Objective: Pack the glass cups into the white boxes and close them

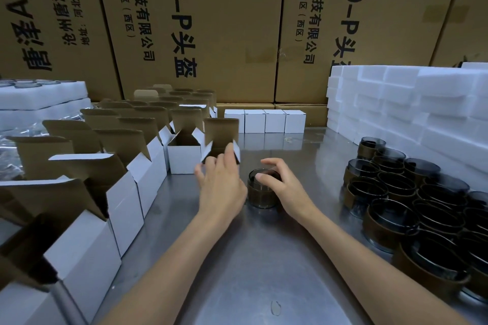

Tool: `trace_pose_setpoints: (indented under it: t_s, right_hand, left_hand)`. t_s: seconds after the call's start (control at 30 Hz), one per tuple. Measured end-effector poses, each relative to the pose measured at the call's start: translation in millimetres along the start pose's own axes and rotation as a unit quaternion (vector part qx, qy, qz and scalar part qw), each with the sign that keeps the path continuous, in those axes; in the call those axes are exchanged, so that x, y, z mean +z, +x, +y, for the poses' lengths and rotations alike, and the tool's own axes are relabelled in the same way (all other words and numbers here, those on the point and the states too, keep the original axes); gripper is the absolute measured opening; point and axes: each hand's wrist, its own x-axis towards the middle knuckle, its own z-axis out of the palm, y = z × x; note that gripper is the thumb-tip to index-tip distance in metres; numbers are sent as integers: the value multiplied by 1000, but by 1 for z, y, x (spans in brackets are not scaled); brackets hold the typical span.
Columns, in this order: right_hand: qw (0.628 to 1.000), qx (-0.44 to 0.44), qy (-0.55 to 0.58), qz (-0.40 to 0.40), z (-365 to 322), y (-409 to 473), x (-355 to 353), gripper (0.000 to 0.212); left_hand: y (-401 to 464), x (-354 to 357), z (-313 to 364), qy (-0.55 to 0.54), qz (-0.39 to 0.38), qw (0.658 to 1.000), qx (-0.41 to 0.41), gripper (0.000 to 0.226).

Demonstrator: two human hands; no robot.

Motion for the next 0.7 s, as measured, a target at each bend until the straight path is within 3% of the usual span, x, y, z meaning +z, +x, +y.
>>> trace_pose_setpoints:
  t_s: [0.13, 0.2, 0.27, 0.33, 0.43, 0.5, 0.7]
  right_hand:
    - [990, -58, -73, 105, 3, 0, 0, 29]
    - [974, -111, -121, 156, 1, -3, -2, 32]
    - [960, -157, -176, 152, -3, -6, -3, 42]
    - [947, -178, -241, 114, -6, -8, -1, 49]
    - [933, -174, -308, 64, -9, -8, 4, 48]
    - [923, -182, -335, 52, -9, -7, 5, 46]
    - [910, -188, -349, 117, -7, -8, 5, 47]
  left_hand:
    - [-1, 2, 9, -42, -12, 997, 57, 75]
    - [-3, -1, 9, -86, 59, 989, 104, 68]
    - [-4, -3, 7, -151, 142, 971, 120, 61]
    - [0, -4, 2, -242, 147, 956, 73, 55]
    - [6, -1, -8, -384, 0, 923, -27, 50]
    - [9, 2, -14, -396, -28, 916, -51, 44]
    - [10, -3, -17, -297, 116, 943, -92, 34]
